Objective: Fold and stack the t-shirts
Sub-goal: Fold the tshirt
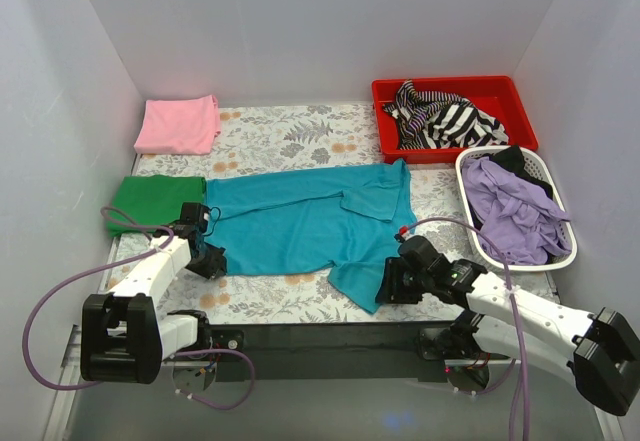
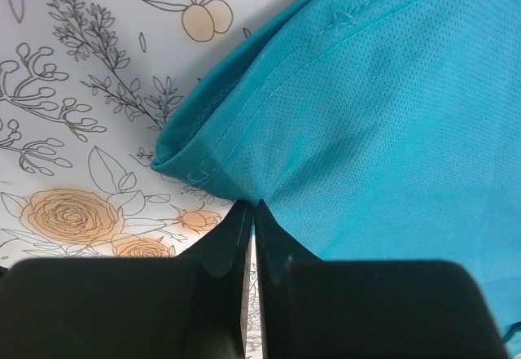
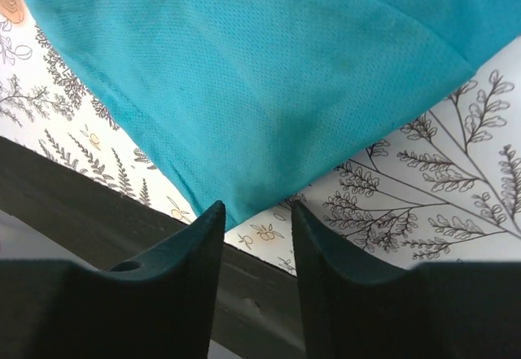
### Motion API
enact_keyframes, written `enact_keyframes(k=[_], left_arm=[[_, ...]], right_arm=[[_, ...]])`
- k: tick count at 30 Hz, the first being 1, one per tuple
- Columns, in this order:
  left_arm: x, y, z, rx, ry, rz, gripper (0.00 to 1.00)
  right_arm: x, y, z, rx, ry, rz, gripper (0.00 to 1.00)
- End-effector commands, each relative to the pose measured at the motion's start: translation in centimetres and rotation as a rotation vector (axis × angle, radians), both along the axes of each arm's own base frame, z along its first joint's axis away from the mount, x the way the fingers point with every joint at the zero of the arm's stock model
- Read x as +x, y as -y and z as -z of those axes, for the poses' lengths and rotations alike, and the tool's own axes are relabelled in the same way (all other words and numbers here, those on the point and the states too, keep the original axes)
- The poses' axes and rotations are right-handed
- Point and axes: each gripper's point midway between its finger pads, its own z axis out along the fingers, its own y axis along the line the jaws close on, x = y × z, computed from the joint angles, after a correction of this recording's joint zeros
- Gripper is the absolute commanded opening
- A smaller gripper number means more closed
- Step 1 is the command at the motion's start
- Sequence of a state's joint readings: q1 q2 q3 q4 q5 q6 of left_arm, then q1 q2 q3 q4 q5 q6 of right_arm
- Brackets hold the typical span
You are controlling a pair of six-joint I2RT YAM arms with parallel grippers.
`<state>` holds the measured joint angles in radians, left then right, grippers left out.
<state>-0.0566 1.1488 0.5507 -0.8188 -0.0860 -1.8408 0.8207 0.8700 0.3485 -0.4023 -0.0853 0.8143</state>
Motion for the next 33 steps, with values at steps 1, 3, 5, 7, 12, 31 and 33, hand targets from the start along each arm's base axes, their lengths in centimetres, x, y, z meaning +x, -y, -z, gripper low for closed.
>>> enact_keyframes(k=[1,3,5,7,12,31,33], left_arm=[[0.1,0.3,0.4,-0.008,0.012,0.016,0.0],[0.3,0.4,0.5,-0.014,0.014,0.026,0.0],[0.4,0.5,0.4,-0.016,0.02,0.036,0.0],[0.5,0.5,0.3,-0.017,0.023,0.039,0.0],[0.4,0.7,0.4,-0.024,0.028,0.045,0.0],[2.6,0.5,-4.5,0.002,0.092,0.107,0.0],[2.6,0.5,-4.4,0.004,0.082,0.114,0.0]], right_arm=[[-0.9,1.2,1.7,-0.066,-0.051,0.032,0.44],[-1.0,1.3,2.5,-0.103,-0.072,0.033,0.36],[-1.0,1.3,2.9,-0.128,-0.073,0.029,0.34],[-0.7,1.2,2.8,-0.131,-0.058,0.031,0.23],[0.2,1.4,2.7,-0.156,-0.025,0.049,0.01],[6.0,0.1,-7.4,-0.126,0.324,0.033,0.01],[6.6,0.3,-7.9,-0.147,0.349,0.044,0.01]])
